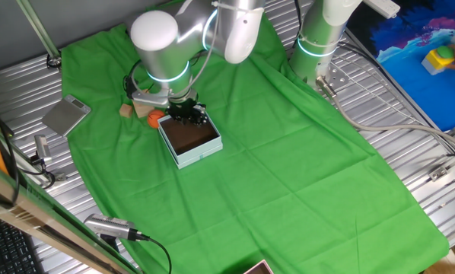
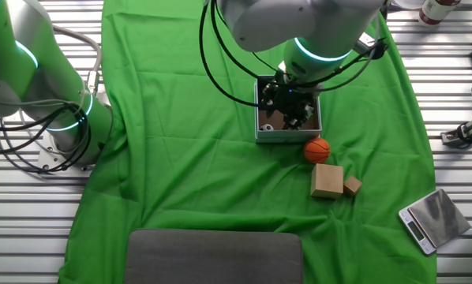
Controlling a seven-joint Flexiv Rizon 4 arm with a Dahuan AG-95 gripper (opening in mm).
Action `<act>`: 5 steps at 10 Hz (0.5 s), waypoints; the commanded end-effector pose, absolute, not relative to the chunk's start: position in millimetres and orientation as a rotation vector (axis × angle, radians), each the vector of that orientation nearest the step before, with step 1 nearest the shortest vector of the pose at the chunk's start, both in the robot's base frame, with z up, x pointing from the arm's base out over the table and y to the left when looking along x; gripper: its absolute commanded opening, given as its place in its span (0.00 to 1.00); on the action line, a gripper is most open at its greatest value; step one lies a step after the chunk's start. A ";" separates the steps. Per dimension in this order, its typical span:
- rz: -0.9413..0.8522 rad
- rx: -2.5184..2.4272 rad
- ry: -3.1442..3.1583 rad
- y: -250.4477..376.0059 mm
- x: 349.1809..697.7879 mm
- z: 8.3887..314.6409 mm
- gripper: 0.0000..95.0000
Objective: Take everything out of the gift box
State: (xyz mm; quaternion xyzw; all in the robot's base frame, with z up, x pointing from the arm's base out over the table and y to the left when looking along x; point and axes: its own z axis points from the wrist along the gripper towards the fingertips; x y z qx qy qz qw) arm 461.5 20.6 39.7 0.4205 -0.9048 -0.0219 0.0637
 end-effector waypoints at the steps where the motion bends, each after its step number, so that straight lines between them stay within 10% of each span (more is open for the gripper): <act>1: -0.102 1.318 -2.712 20.7 461.2 41.1 0.40; 3: -0.109 1.319 -2.703 20.7 461.2 41.1 0.40; 4: -0.113 1.311 -2.699 20.7 461.2 41.1 0.60; 5: -0.114 1.301 -2.700 20.7 461.2 41.1 0.60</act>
